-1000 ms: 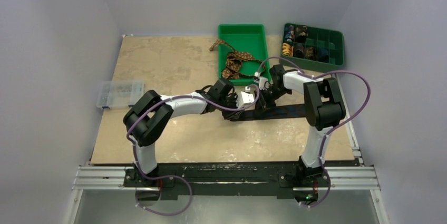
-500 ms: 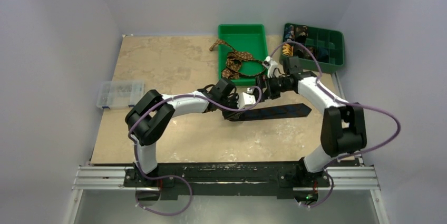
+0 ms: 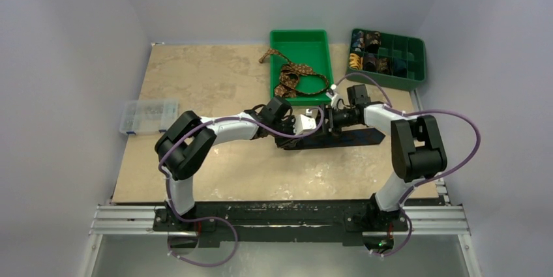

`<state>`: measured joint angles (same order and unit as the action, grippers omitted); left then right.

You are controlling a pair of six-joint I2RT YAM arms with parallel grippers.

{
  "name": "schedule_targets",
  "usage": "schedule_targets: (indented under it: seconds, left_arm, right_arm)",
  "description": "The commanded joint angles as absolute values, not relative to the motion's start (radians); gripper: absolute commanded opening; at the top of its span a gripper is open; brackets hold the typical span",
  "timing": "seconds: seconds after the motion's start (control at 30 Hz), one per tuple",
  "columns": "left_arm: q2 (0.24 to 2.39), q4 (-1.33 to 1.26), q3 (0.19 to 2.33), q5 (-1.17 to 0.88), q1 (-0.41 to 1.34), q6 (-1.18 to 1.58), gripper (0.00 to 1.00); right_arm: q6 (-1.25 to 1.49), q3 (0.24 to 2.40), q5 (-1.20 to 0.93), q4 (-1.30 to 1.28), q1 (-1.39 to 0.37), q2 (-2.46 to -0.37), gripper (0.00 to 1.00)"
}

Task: Roll the ties
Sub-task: Roll the tie at the center of the board.

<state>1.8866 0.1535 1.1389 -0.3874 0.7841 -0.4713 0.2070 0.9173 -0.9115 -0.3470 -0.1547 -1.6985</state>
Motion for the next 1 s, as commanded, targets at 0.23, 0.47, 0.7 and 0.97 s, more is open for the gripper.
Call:
schedule_targets:
  seconds: [0.23,0.47,0.7,0.97]
  left_arm:
    - [1.947,0.261,1.101,-0.336,0.776,-0.462,0.0]
    - [1.945,0.26,1.101,-0.331,0.776,-0.46,0.01]
    - [1.949,0.257,1.103,-0.33,0.776,-0.457,0.01]
    - [1.944,0.264,1.102,-0.332,0.775,-0.466,0.03]
  right_arm:
    - [0.318,0.965,-0.874,-0.145,-0.274,-1.804,0.64]
    - [0.316,1.013,-0.883,-0.157,-0.298,-1.86,0.5]
    - [0.317,1.003,-0.921,-0.154,-0.298,-1.852,0.1]
    - [0.198,1.043,-0.899,-0.323,-0.28,-1.85,0.17]
